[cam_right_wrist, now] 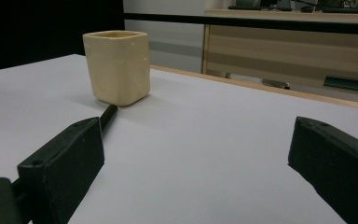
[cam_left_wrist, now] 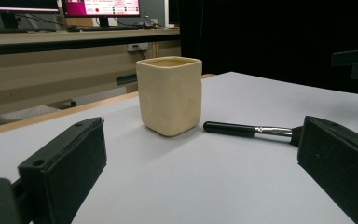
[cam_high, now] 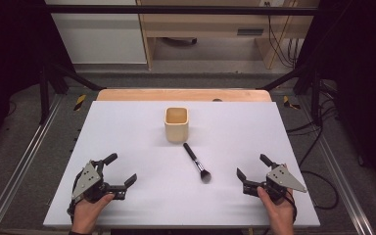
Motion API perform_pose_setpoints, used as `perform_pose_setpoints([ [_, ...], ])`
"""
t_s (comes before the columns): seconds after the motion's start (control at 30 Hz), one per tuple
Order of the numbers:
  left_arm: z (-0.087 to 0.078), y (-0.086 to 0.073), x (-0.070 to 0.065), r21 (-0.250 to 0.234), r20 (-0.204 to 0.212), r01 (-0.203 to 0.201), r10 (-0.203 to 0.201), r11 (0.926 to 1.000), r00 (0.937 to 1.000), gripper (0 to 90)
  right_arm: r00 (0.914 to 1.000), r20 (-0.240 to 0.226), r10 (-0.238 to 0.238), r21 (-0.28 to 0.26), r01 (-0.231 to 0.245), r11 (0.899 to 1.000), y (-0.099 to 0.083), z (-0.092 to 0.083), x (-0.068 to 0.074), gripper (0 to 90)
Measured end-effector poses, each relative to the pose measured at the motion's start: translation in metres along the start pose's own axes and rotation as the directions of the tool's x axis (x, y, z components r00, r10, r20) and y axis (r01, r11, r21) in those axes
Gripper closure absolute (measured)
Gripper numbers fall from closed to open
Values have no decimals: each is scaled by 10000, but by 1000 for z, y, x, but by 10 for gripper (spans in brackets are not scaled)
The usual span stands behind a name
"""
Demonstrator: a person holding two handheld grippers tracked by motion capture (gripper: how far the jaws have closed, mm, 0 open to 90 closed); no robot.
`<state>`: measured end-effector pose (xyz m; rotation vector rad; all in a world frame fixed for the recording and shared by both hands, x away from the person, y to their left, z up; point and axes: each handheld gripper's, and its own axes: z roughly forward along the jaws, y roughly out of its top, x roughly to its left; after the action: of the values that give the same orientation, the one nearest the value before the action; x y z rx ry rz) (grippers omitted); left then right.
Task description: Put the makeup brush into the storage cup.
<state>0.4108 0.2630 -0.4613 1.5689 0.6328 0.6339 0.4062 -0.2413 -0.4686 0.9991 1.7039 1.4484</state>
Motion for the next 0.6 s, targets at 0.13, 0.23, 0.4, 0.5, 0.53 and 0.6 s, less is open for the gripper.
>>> perform_pose_setpoints([
  [0.13,1,0,0,42,57,-45,44,10000,10000,9,10000,4,10,-44,-10,10000,0,0,0,39],
  [0.23,1,-1,0,55,86,-29,29,10000,10000,9,9999,-98,32,-70,-33,10000,0,0,1,37],
  [0.4,2,-1,-2,132,150,-83,81,9999,9999,9,9998,-214,20,35,-19,10000,0,1,3,36],
  [0.5,2,-1,-3,175,156,-125,122,9998,9998,9,9997,-212,87,170,-83,9998,0,1,4,33],
  [0.53,2,-1,-3,218,153,-177,173,9996,9997,9,9997,-181,184,323,-178,9993,1,2,4,32],
  [0.6,3,-2,-3,208,134,-192,189,9996,9997,9,9994,-217,284,619,-270,9977,4,4,5,30],
])
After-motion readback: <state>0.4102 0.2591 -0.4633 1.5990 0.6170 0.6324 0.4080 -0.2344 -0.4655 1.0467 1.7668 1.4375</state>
